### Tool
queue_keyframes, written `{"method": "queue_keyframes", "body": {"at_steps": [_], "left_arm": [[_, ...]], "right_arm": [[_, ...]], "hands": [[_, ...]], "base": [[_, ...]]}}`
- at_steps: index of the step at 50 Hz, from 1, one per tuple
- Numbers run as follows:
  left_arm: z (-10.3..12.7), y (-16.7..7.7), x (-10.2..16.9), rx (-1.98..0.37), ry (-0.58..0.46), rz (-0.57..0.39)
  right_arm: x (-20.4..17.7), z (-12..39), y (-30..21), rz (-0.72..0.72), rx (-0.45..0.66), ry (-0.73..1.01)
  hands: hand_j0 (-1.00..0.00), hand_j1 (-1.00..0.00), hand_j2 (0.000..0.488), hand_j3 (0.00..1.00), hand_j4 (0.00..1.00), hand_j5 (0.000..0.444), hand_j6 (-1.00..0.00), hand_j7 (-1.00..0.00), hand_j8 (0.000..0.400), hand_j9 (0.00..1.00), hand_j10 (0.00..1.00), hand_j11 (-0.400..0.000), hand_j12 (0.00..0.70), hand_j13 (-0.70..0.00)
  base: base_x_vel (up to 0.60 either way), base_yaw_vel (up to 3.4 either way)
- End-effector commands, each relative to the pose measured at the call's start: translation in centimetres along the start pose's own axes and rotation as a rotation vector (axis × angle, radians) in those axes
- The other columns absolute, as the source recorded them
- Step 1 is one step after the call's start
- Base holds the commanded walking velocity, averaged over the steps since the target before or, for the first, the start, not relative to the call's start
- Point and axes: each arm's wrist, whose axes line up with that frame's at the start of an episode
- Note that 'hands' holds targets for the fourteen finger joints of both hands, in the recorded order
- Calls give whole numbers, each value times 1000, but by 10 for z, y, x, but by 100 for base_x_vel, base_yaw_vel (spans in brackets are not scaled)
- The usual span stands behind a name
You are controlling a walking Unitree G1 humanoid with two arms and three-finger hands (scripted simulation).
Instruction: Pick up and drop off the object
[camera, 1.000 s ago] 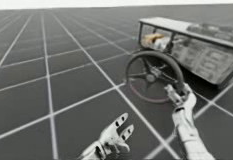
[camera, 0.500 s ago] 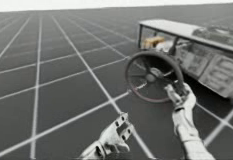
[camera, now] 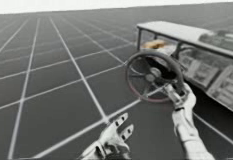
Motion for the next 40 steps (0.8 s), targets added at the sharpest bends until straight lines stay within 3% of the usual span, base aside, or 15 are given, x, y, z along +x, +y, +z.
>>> {"method": "queue_keyframes", "body": {"at_steps": [1, 40], "left_arm": [[1, -4, 2, 15, 6, -7], [1, -4, 2, 15, 6, -7]], "right_arm": [[2, 8, -3, -4, 25, -32], [2, 8, -3, -4, 25, -32]], "hands": [[0, 0, 0, 1000, 1000, 0, 0, 0, 0, 1000, 1000, -400, 0, -700], [0, 0, 0, 1000, 1000, 0, 0, 0, 0, 1000, 1000, -400, 0, -700]], "base": [[58, 3], [59, 2]]}}
